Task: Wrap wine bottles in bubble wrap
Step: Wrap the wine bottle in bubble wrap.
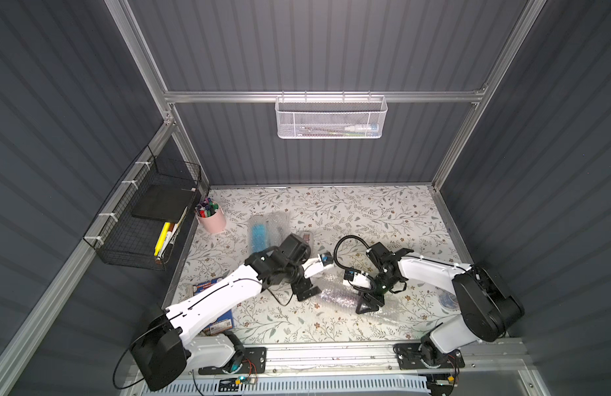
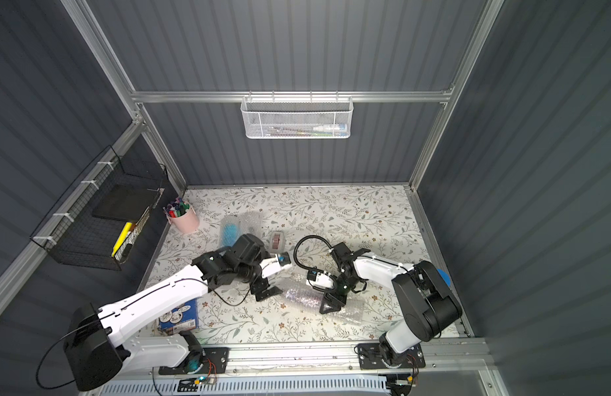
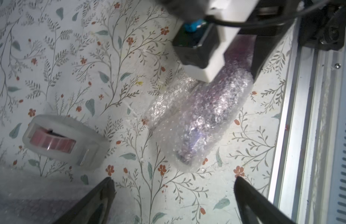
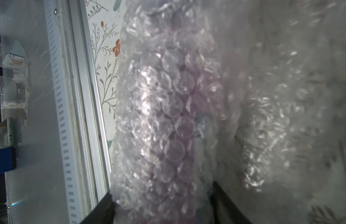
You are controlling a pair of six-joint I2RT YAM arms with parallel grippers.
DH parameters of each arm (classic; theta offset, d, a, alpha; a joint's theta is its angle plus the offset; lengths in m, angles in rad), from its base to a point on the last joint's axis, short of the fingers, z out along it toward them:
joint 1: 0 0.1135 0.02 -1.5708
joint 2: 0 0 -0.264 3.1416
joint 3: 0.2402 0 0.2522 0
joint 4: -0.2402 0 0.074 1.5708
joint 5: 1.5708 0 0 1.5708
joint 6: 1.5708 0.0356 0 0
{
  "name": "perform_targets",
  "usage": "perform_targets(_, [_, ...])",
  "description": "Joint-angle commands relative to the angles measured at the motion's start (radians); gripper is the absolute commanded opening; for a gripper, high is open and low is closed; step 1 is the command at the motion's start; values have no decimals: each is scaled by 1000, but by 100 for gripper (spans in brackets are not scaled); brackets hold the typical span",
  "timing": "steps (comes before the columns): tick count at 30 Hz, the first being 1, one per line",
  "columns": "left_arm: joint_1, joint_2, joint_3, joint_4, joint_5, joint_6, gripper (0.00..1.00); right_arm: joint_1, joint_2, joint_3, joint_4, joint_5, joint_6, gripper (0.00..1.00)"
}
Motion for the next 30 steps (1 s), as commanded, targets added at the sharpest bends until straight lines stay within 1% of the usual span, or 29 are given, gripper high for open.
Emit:
perform_targets(1, [-88,49,-31,76,-41,125,99,-11,34,54,-49,-93,41,60])
perform_targets(3, [-135,119,-13,102,-71,154,100,-21,69,76,-70,-112,26,61])
perform_targets(5, [-197,188,0,146,-130,211,99,-32,107,87,-129,-84,-25,61])
perform_targets(7, [-221,231,14,190,-133,243,99,-43,111,83,-137,-50,-38,61])
perform_targets(10, [-226,297,18,251,-89,281,99,-65,105,74,-132,-52,-58,62])
perform_targets(13, [-229,373,58,260,-93,305,99,-70,119,79,-144,-46,-90,63])
perform_targets(15, [-228,403,69,292,-104,311,99,-70,129,90,-152,-44,-101,62])
perform_targets(18, [-228,447,89,307,-87,311,98,-70,133,101,-152,-40,-111,63])
perform_targets(20, [-227,484,106,316,-90,310,94,-70,142,108,-152,-35,-117,63])
perform_targets(21, [-227,504,119,309,-89,305,91,-70,146,115,-157,-34,-119,63])
perform_targets(23, [-228,532,148,299,-65,284,81,-70,148,119,-155,-31,-122,64])
perform_targets(24, [-226,542,160,272,-62,259,78,-70,146,123,-156,-35,-122,66])
perform_targets(27, [-225,572,175,242,-92,253,72,-70,136,128,-147,-43,-123,68])
perform_targets(30, [-215,595,202,205,-103,237,61,-70,130,125,-143,-37,-124,69])
